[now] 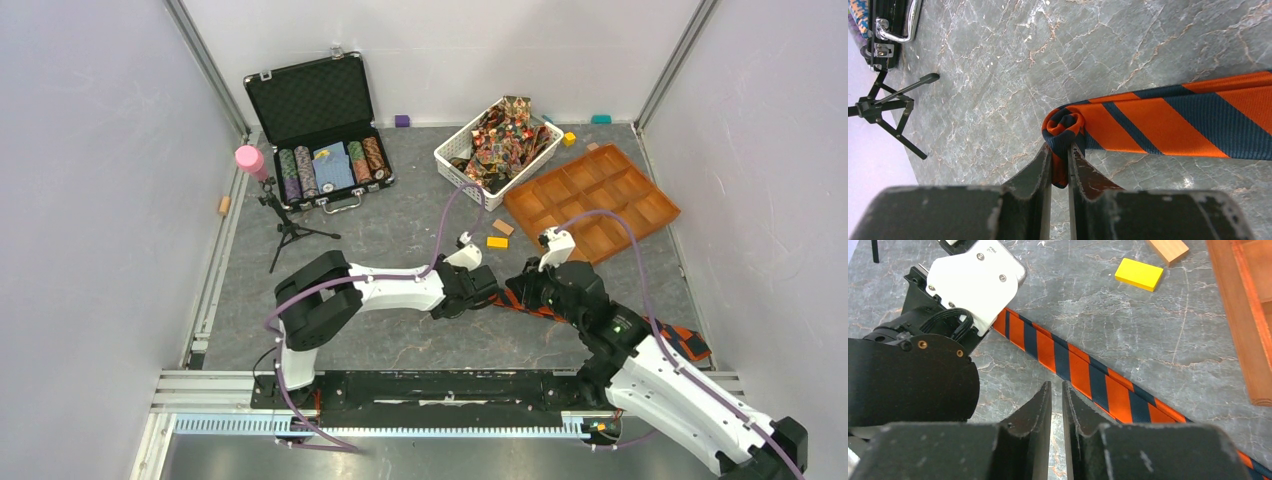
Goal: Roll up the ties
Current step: Roll the tie at the center of the board.
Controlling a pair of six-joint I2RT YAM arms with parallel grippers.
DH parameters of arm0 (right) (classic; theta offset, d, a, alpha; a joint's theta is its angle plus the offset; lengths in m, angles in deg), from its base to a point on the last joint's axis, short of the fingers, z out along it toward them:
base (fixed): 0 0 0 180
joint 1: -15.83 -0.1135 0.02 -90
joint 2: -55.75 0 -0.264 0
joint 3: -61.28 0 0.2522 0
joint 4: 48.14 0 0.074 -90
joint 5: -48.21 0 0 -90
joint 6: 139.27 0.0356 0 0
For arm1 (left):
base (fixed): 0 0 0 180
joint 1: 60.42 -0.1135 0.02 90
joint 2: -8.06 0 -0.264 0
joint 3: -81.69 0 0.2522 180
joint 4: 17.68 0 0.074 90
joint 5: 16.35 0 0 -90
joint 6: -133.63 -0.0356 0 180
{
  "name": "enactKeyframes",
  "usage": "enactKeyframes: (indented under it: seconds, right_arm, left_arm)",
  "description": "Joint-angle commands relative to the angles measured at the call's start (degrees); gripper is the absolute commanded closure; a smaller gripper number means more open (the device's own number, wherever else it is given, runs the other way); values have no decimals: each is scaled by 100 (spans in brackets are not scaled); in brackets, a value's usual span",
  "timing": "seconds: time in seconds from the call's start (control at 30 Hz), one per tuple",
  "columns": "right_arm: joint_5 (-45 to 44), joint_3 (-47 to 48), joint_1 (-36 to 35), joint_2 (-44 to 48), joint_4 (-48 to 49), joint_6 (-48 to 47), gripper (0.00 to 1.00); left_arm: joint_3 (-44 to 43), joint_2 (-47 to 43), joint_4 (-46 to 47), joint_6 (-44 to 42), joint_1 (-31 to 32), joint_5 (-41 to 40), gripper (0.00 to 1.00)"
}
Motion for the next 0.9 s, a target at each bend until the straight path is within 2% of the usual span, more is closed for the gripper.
enactKeyframes:
  seconds: [0.0,0.13,0.3,0.87]
  right_arm:
    - [-338,39,-4,312,-217,87,81]
    - [-422,58,-1,372,-353,57,80]
    - [-432,32,-5,360,-393,38,80]
    - [-498,-142,0,548,-486,108,79]
  left_arm:
    - [-303,152,-66,-108,101,-141,86]
    - [-421,278,-103,-95,170,-82,79]
    - [-510,386,-115,-64,253,-19,65]
    - [-841,555,-161,-55,379,222,53]
